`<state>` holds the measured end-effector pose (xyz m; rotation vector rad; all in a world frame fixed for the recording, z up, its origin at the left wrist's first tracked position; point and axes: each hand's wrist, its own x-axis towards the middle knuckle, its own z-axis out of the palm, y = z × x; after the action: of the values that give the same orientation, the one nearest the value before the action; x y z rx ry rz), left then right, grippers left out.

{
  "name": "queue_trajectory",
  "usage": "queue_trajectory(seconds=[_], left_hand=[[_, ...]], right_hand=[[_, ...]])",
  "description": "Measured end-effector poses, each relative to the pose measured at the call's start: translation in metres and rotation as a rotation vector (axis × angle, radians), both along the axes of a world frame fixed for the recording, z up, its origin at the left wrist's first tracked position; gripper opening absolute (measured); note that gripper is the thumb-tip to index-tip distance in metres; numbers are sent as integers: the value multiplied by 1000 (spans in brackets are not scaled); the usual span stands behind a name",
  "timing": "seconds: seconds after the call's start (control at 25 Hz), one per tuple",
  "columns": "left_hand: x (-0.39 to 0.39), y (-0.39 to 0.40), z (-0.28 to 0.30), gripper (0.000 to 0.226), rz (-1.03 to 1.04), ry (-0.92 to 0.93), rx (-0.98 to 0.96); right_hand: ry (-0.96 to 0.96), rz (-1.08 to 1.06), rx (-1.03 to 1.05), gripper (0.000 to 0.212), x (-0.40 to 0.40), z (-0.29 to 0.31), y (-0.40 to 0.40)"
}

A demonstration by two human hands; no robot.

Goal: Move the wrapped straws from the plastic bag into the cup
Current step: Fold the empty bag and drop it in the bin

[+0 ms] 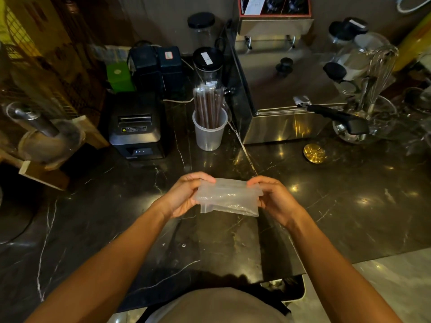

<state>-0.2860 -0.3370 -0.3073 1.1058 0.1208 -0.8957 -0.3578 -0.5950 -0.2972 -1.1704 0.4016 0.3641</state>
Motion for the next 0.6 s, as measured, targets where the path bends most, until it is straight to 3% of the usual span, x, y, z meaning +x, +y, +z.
queue_trajectory(seconds=[0.2,0.36,0.48,0.6], left_hand=[[-2,-12,6,48,-36,-219,260],[-1,-21,9,43,-64,-289,335],[-2,-28,3,35,-82,-270,306],[-7,-40,-4,39,-116,-64,192]], right_hand=[[43,-72,-1,42,-9,-2,-4],[139,55,-81,55,-26,-9,-7],[141,14,-114,52,-46,-15,-8],[134,-137,-156,37,-68,-23,-11]])
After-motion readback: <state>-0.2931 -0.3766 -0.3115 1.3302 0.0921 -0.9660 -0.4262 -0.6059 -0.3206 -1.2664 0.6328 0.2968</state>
